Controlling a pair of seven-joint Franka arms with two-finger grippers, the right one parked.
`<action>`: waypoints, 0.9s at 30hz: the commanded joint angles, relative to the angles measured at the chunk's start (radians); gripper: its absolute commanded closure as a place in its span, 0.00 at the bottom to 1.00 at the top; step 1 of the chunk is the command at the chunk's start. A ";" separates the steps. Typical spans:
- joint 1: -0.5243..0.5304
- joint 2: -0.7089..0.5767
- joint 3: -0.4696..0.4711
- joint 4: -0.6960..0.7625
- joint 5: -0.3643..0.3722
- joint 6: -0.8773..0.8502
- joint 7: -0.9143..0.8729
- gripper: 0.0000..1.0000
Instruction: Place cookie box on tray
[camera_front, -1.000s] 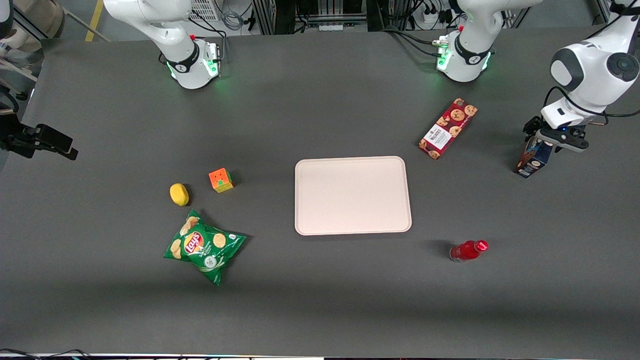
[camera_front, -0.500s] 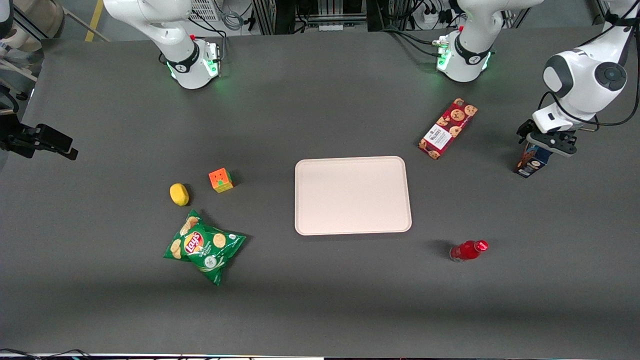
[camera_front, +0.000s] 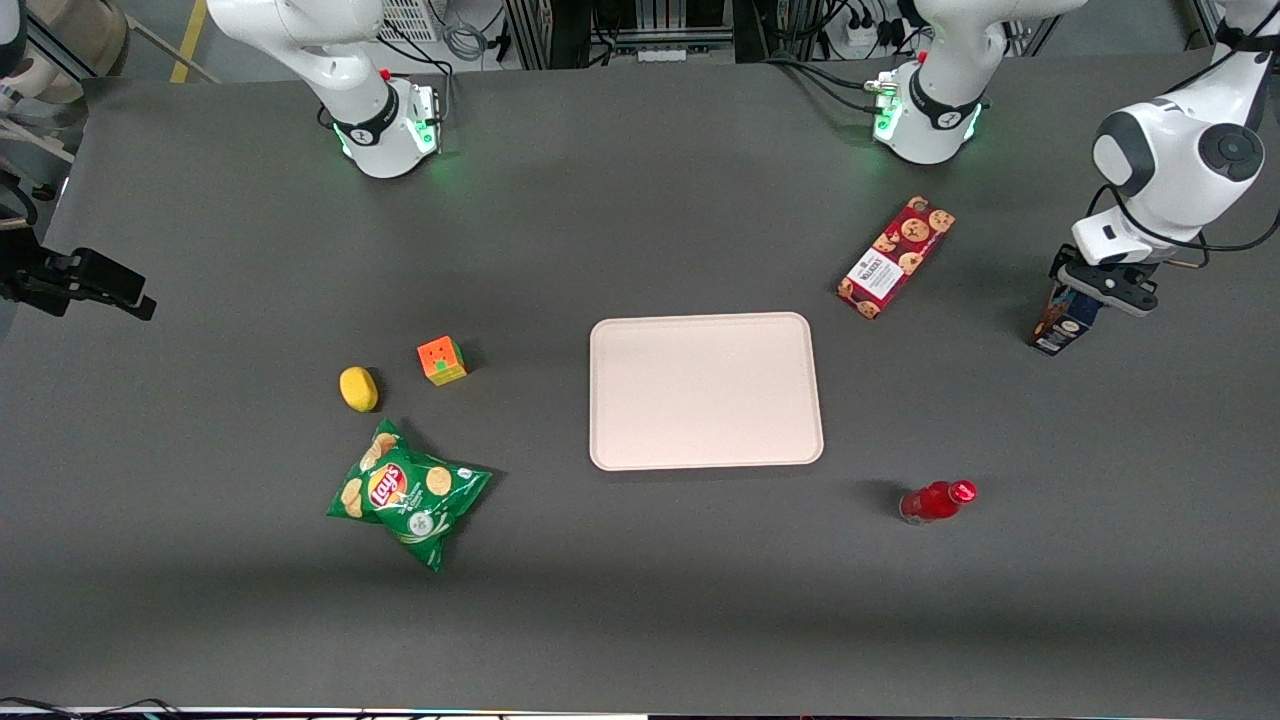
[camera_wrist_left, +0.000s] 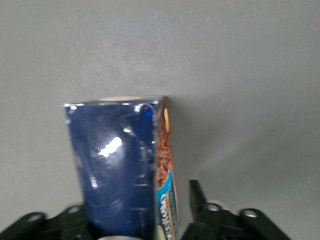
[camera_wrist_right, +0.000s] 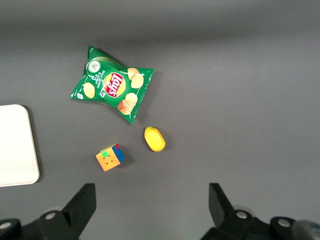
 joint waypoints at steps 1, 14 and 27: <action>0.002 0.008 0.005 0.059 -0.001 -0.066 0.019 1.00; -0.001 -0.015 0.002 0.343 -0.022 -0.397 0.017 1.00; -0.018 -0.016 -0.015 0.812 -0.077 -0.985 0.011 1.00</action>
